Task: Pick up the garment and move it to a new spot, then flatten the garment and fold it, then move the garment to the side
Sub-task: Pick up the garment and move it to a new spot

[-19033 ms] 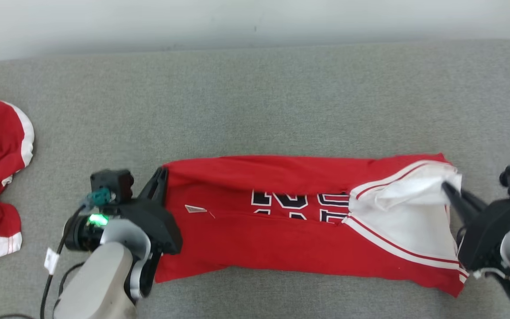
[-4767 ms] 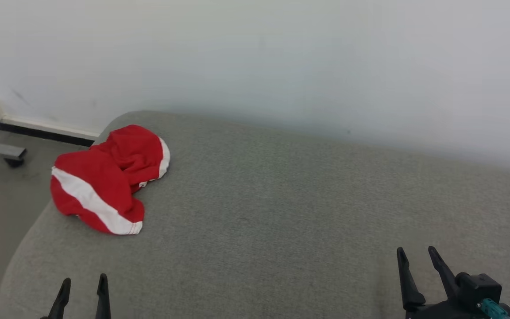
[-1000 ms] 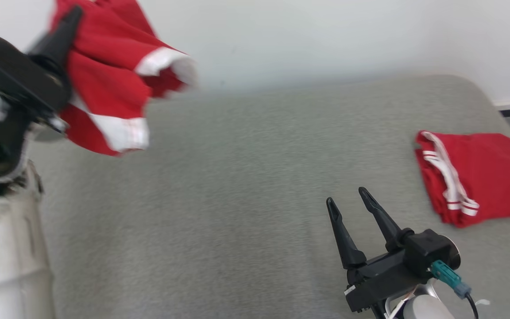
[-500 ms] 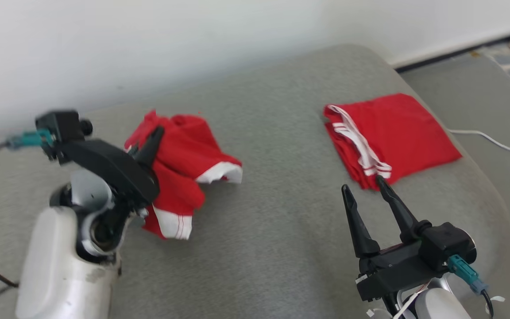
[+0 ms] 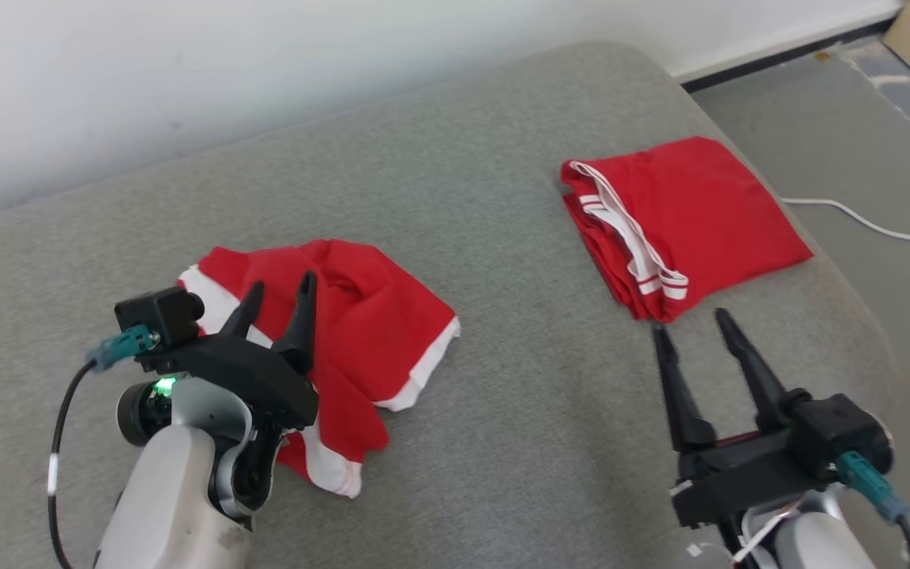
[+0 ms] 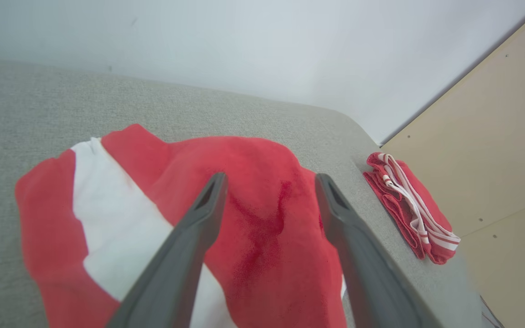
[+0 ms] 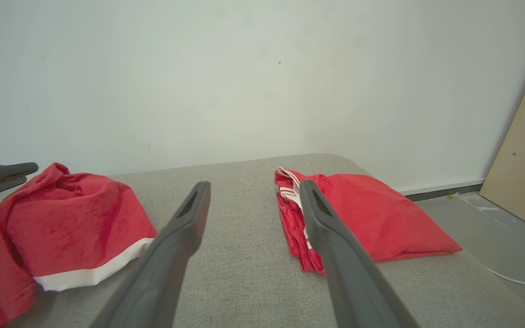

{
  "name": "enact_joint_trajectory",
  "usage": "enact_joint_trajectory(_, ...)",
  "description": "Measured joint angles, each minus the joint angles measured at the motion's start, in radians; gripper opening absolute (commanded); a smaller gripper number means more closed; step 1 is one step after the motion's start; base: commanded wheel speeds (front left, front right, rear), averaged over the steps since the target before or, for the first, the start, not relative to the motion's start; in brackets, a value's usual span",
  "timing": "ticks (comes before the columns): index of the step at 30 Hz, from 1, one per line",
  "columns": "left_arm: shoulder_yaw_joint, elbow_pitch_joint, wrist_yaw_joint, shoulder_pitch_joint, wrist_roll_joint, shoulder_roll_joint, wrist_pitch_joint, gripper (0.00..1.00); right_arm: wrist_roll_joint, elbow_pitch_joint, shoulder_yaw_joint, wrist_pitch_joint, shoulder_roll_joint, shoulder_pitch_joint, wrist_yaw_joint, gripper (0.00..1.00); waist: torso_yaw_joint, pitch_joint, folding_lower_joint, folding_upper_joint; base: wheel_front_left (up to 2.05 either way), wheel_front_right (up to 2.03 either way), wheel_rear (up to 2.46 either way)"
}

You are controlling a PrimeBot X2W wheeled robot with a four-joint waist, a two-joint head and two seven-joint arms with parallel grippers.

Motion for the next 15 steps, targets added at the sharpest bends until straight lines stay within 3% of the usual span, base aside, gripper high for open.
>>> enact_joint_trajectory(9,-0.021,-0.071,-0.019,0.128,0.033,0.023,-0.243,1.0,-0.015,-0.027,-0.081,0.038,-0.029,0.063,0.0,1.0,0.094,-0.065,-0.0001,-0.0001,0.0,0.0,0.0)
enact_joint_trajectory(15,0.004,-0.127,-0.026,0.247,0.084,0.08,-0.315,1.0,-0.012,-0.003,-0.107,0.034,-0.045,0.099,0.0,1.0,0.177,-0.122,-0.0002,-0.0001,0.0,0.0,0.0)
